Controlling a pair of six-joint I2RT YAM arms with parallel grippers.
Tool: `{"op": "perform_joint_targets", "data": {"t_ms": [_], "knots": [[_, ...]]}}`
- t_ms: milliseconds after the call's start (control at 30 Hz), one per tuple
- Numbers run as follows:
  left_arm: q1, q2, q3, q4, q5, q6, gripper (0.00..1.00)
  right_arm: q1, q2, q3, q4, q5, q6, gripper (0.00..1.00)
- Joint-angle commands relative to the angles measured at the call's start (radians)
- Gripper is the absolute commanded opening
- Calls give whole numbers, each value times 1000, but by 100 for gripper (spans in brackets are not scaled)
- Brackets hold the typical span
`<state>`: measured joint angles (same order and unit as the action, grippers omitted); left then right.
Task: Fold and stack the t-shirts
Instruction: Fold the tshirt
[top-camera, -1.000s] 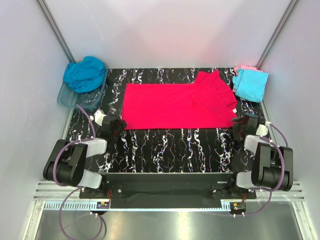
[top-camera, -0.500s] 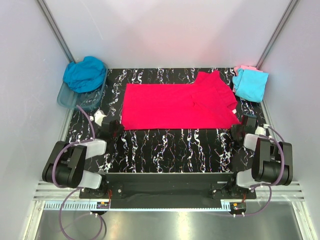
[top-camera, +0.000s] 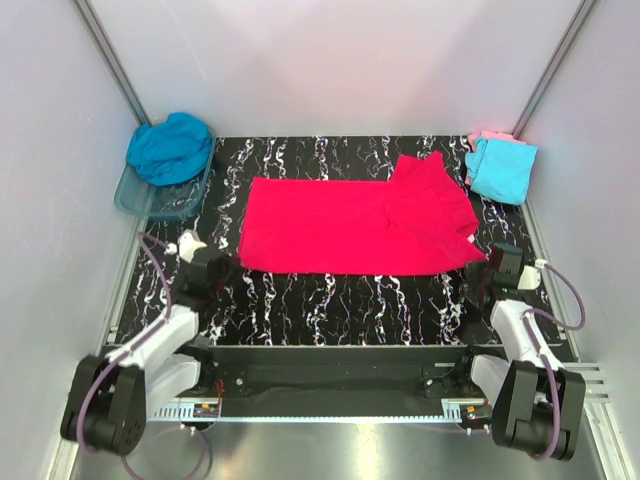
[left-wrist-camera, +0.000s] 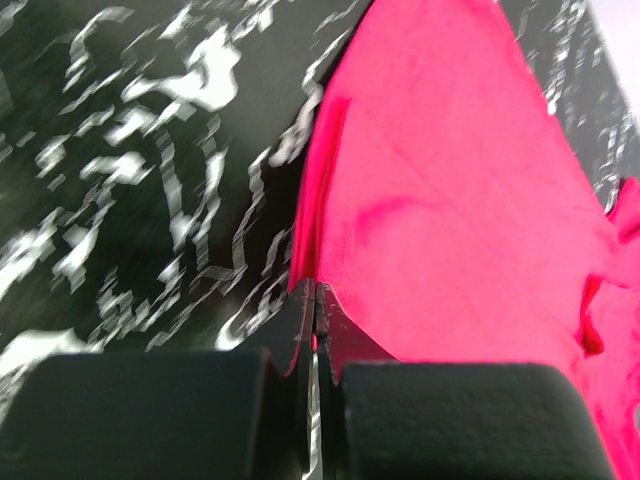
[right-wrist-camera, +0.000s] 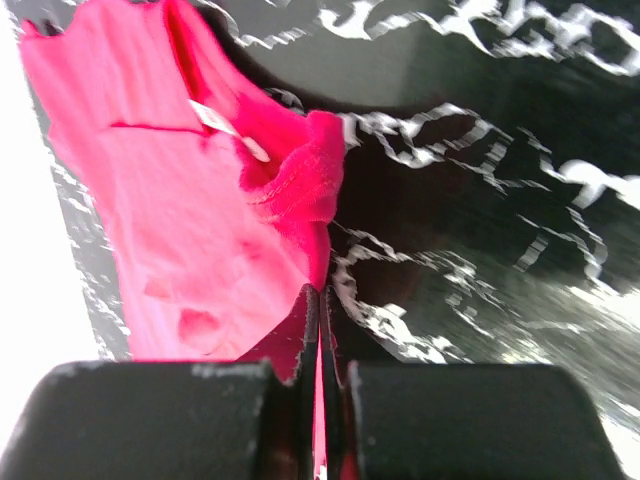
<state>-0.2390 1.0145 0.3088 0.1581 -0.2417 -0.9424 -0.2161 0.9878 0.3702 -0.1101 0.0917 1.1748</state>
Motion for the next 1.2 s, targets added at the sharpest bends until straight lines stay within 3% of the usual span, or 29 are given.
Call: {"op": "perform_joint_targets", "data": {"t_ms": [0,367,900,1000,1033,1067,1133,1167], "knots": [[-17,-103,-57,-130,-13,-22,0,-2,-38,-19,-120,-26,-27,0],[-52,-435,-91,-463,-76,-56,0,-2,-103,-16,-304,-41,-61,0],[-52,-490,-59,-581,-123,-47,2,-2,-132,44,-422,-3,-104,2],[-52,-498,-56,-589,-123,-39,18,-2,-126,56,-422,-7,-121,20],[-52,-502,-53,-591,-122,-35,21,-2,-127,70,-418,-13,-133,39],[-52,-505,-51,-589,-119,-27,27,-2,-129,78,-419,-23,-159,49],[-52,-517,-47,-589,-108,-9,35,-2,-129,102,-416,-29,-181,69],[-52,-522,-45,-591,-105,-3,39,-2,-127,110,-415,-49,-213,73]]}}
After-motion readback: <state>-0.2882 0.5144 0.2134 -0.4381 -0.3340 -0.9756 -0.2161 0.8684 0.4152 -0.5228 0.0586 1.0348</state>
